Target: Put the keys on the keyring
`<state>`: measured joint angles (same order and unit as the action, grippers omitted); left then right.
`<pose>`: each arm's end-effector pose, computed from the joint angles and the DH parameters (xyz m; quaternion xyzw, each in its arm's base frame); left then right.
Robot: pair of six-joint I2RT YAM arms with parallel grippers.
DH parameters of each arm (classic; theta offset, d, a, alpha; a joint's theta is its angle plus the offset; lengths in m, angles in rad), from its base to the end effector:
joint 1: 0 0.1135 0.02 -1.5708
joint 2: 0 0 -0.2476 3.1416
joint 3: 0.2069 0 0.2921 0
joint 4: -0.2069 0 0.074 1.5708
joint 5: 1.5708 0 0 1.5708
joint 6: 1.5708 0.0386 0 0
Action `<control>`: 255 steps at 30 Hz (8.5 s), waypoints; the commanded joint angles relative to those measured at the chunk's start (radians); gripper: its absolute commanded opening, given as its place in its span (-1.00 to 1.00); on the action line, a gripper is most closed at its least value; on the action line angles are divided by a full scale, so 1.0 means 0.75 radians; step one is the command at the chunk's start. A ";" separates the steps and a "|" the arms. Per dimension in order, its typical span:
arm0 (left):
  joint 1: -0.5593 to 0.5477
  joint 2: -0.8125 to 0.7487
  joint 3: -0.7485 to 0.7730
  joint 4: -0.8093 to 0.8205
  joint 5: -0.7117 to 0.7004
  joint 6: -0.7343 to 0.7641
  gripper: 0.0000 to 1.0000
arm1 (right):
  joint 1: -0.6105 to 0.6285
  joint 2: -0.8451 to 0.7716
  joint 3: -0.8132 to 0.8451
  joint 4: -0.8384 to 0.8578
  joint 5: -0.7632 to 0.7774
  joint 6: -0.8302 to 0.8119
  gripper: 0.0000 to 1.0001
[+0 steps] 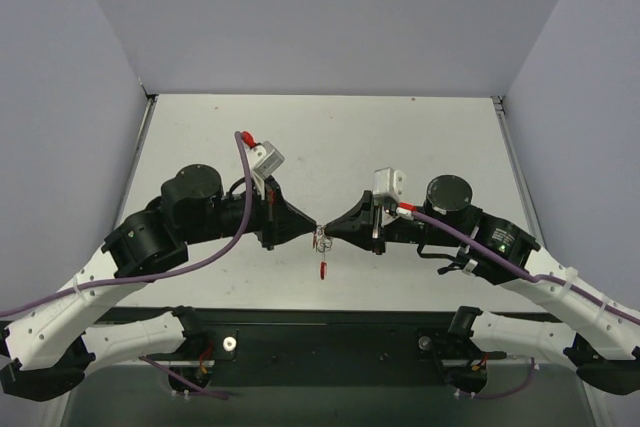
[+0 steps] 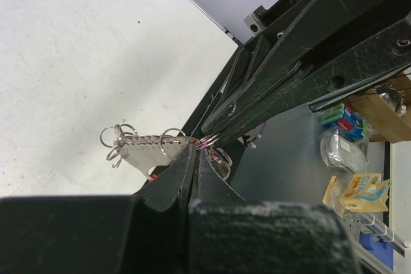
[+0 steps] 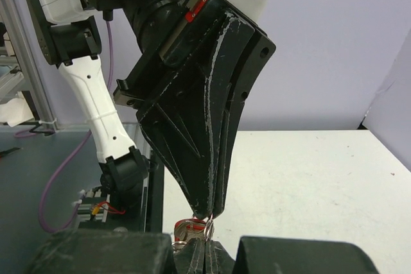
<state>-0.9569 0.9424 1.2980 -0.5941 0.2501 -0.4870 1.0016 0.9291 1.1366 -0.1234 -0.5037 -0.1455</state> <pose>0.1246 -0.1933 0.4433 0.2566 0.7407 -0.4788 0.3954 0.1172 0.2178 0.4385 -0.5097 0.4510 0.4494 0.5787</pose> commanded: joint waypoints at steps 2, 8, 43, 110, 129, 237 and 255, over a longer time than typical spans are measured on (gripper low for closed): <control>0.030 -0.011 -0.033 -0.032 -0.057 0.023 -1.00 | 0.004 -0.038 0.010 0.152 -0.038 0.016 -1.00; 0.049 0.014 -0.047 -0.036 -0.065 0.036 -1.00 | 0.002 -0.048 0.006 0.152 -0.038 0.020 -1.00; 0.077 0.016 -0.135 0.134 0.234 0.240 0.13 | 0.002 -0.106 -0.027 0.228 -0.169 -0.031 -1.00; 0.102 -0.087 -0.240 0.569 0.597 0.361 0.05 | -0.225 0.017 0.010 0.265 -0.746 0.165 -1.00; 0.104 -0.044 -0.119 0.400 0.424 0.349 -1.00 | -0.225 0.029 0.008 0.257 -0.689 0.157 -0.89; -0.021 0.513 0.763 -0.772 -0.286 0.226 -1.00 | 0.280 0.123 -0.446 0.919 0.974 0.161 -1.00; -0.021 0.484 0.836 -0.877 -0.313 0.232 -1.00 | 0.258 0.105 -0.466 0.872 0.997 0.170 -1.00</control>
<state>-0.9672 1.3533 1.8671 -1.2186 0.0021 -0.3103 1.2160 1.0336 0.7864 0.4835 0.2096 -0.0257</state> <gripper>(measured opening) 0.019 0.033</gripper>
